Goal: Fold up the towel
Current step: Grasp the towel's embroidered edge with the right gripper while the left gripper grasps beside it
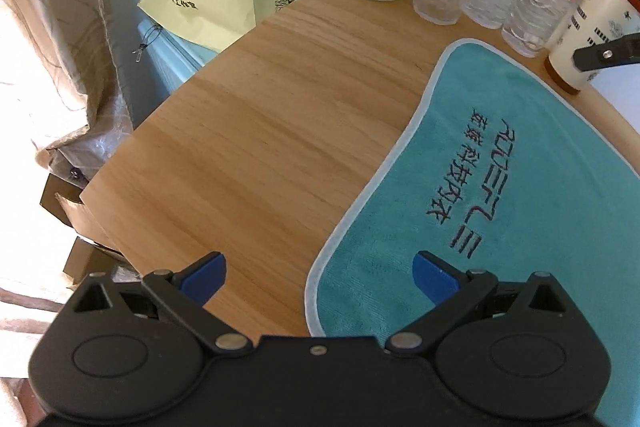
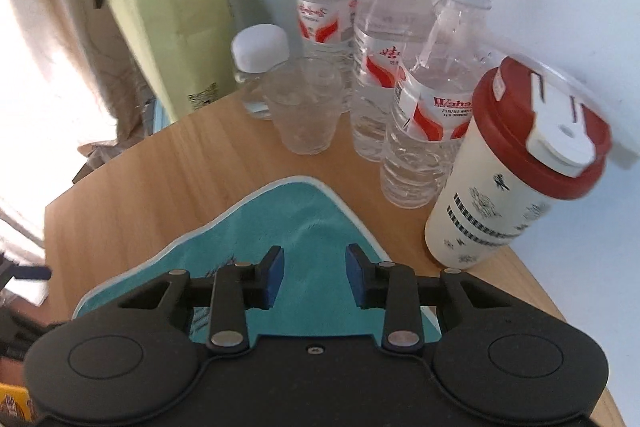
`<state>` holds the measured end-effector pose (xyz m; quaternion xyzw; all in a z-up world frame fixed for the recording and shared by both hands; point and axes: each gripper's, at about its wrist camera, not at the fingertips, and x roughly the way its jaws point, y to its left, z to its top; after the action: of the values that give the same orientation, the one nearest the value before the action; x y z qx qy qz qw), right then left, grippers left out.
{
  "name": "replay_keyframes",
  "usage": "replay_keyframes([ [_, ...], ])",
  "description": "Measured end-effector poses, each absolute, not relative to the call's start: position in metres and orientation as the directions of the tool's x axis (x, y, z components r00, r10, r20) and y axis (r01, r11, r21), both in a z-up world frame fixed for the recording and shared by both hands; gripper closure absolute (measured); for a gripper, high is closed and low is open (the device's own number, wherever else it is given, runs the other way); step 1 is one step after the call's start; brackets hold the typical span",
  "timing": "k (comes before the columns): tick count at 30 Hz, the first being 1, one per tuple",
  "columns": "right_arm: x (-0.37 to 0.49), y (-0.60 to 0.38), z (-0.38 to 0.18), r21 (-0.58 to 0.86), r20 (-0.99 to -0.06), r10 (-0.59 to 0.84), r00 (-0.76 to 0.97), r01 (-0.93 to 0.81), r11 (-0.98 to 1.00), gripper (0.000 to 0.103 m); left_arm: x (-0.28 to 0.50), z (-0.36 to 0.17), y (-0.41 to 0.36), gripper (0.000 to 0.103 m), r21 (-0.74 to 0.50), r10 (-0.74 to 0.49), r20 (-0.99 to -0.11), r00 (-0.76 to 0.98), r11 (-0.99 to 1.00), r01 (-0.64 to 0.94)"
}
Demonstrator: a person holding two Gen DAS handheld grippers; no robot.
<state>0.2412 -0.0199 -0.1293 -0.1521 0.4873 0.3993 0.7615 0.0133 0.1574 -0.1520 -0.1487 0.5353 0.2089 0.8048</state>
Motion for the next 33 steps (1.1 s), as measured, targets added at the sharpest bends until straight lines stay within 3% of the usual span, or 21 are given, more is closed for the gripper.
replay_keyframes([
  [10, 0.244, 0.004, -0.157, 0.117, -0.908, 0.383, 0.172, -0.772, 0.625, 0.061, 0.016, -0.157, 0.158, 0.001, -0.011, 0.175, -0.926, 0.333, 0.872, -0.489],
  [15, 0.255, 0.019, -0.174, 0.084, -0.919, 0.354, 0.176, -0.788, 0.610, 0.057, 0.017, -0.160, 0.153, 0.008, -0.005, 0.172, -0.929, 0.328, 0.881, -0.473],
  [18, 0.263, 0.026, -0.181, 0.096, -0.920, 0.354, 0.166, -0.782, 0.616, 0.056, 0.017, -0.161, 0.153, 0.010, 0.004, 0.176, -0.930, 0.322, 0.882, -0.471],
  [22, 0.271, 0.040, -0.192, 0.093, -0.925, 0.352, 0.145, -0.811, 0.577, 0.046, 0.016, -0.164, 0.156, 0.012, -0.015, 0.157, -0.937, 0.311, 0.873, -0.487],
  [33, 0.292, 0.068, -0.206, 0.150, -0.909, 0.407, 0.086, -0.844, 0.515, 0.045, 0.013, -0.169, 0.166, 0.014, -0.061, 0.119, -0.938, 0.326, 0.868, -0.493],
])
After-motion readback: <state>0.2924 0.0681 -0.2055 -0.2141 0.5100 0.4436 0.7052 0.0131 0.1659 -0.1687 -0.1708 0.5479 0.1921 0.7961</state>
